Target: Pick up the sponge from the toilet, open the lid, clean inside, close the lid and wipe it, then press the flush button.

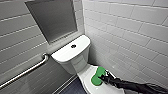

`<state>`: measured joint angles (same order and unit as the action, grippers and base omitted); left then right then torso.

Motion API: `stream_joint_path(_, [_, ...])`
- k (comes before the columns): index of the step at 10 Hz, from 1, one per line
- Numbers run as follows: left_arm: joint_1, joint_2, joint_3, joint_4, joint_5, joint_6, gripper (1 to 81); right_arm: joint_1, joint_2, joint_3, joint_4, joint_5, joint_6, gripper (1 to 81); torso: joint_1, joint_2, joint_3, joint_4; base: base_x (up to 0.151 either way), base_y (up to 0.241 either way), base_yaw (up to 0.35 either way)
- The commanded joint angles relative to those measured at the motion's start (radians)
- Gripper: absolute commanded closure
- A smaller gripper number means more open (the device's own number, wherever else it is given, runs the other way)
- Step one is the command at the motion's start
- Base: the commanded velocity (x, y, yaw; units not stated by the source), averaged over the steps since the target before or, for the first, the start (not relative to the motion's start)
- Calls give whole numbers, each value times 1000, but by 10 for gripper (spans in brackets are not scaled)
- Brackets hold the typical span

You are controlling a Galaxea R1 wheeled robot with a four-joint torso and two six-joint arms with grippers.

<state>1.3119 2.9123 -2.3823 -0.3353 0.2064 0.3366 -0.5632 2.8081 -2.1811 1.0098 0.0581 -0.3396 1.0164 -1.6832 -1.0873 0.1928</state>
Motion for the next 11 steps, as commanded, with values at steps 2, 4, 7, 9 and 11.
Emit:
stream_joint_path(2, [-9,-8,11,-5,93,2,10,-69,-272,462,-31,178,-7,811,0,0,0,0,0,0,0])
stream_joint_path(4, [-9,-8,11,-5,93,4,10,-138,-336,520,-57,229,-7,811,0,0,0,0,0,0,0])
stream_joint_path(7, [-9,-8,11,-1,93,4,10,-249,-511,702,-109,356,1,811,0,0,0,0,0,0,0])
stream_joint_path(9, [-9,-8,12,-1,91,4,10,-315,-607,797,-132,439,19,811,0,0,0,0,0,0,0])
stream_joint_path(11, [-9,-10,14,1,93,4,10,-373,-700,933,-172,525,21,811,0,0,0,0,0,0,0])
